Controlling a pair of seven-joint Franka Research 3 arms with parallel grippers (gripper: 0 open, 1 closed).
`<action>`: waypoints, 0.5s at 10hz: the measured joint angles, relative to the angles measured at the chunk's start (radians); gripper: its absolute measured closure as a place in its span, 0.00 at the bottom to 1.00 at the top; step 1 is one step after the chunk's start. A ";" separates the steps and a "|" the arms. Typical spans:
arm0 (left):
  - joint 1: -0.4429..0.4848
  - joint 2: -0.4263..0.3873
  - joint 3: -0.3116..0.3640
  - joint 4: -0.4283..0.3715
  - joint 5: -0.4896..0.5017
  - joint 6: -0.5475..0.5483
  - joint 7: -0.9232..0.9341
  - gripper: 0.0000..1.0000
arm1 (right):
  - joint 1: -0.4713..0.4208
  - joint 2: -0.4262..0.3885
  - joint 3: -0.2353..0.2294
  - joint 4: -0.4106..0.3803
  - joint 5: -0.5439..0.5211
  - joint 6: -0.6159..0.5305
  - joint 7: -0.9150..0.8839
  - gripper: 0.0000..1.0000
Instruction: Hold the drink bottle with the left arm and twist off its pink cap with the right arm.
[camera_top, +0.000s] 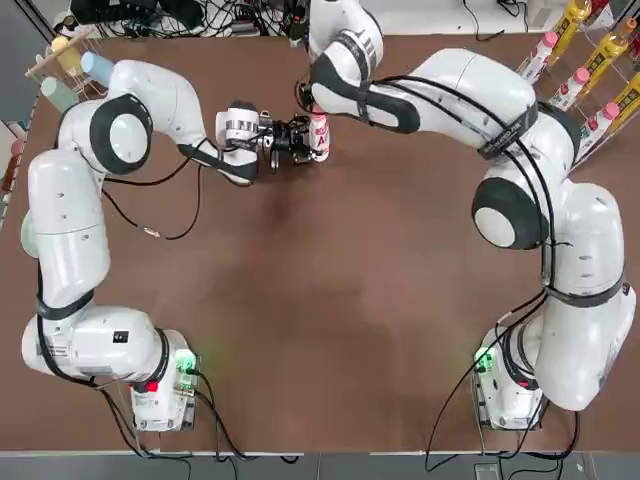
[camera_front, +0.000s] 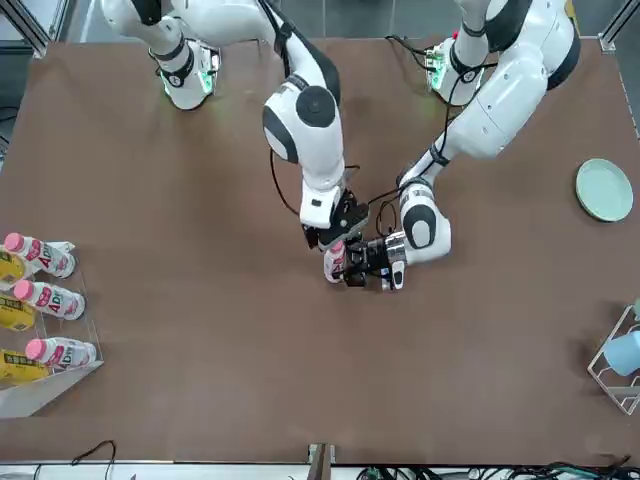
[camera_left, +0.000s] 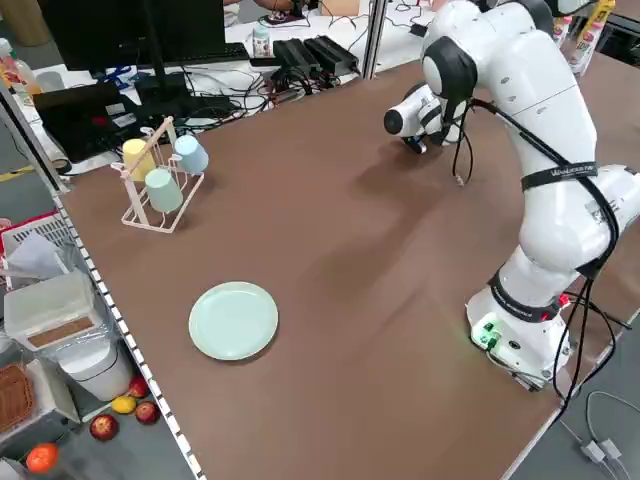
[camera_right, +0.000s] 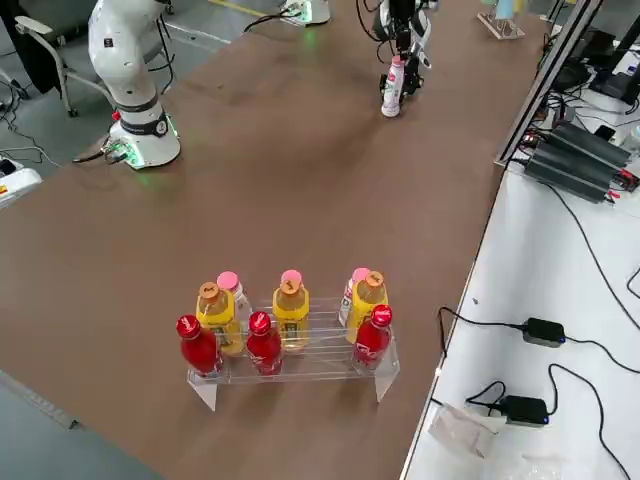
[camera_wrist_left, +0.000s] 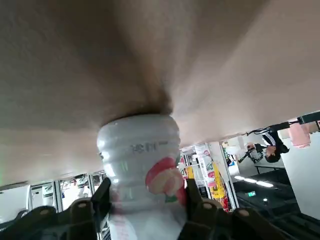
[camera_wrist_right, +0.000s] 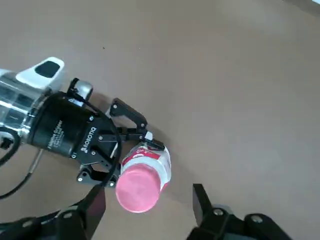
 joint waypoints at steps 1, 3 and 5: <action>0.000 0.000 0.000 0.000 0.000 0.000 0.000 0.38 | 0.000 0.003 0.000 0.000 -0.006 0.012 0.000 0.24; 0.000 0.000 0.000 0.000 0.000 0.000 0.000 0.38 | 0.002 0.004 0.000 -0.001 -0.020 0.020 0.001 0.24; 0.000 0.000 0.000 0.000 0.000 0.000 0.000 0.38 | 0.008 0.007 0.000 -0.001 -0.023 0.020 0.001 0.26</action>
